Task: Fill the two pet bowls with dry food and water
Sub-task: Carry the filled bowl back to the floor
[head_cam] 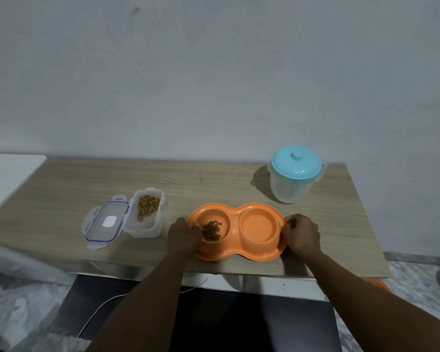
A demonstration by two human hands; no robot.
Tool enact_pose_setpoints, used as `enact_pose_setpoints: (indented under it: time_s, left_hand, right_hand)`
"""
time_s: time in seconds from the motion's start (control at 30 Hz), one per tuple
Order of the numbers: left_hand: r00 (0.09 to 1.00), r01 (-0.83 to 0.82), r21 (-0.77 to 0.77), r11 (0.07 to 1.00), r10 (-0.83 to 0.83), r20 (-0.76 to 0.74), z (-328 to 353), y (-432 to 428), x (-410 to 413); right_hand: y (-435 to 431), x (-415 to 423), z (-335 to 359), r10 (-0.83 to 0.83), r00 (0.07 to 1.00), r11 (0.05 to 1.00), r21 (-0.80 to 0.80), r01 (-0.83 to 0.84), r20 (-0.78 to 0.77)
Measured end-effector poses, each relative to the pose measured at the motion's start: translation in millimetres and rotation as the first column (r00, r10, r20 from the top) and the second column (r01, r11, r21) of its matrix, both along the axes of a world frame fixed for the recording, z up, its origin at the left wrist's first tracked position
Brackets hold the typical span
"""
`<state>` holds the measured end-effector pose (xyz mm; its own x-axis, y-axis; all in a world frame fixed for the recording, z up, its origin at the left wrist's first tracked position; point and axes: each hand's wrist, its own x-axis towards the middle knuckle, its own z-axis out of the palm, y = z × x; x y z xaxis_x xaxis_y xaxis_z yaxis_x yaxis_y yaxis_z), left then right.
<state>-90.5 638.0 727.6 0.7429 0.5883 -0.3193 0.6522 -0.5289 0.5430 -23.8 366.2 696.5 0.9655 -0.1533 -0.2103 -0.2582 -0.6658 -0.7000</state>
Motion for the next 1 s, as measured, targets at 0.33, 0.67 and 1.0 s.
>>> enact_pose_setpoints:
  time_s: [0.33, 0.67, 1.0]
  left_hand:
    - [0.988, 0.112, 0.018, 0.993, -0.114, 0.104, 31, -19, -51]
    - [0.944, 0.305, -0.080, 0.949, -0.290, 0.158, 47, -105, -100]
    - [0.842, 0.525, -0.134, 0.841, -0.489, 0.229, 60, -306, -88]
  right_hand:
    - [-35, -71, 31, -0.129, 0.987, 0.991, 0.055, 0.124, 0.095]
    - [-133, -182, 58, -0.266, 0.945, 0.964, 0.034, 0.264, 0.189]
    - [-320, -237, 55, -0.521, 0.828, 0.849, 0.025, 0.528, 0.206]
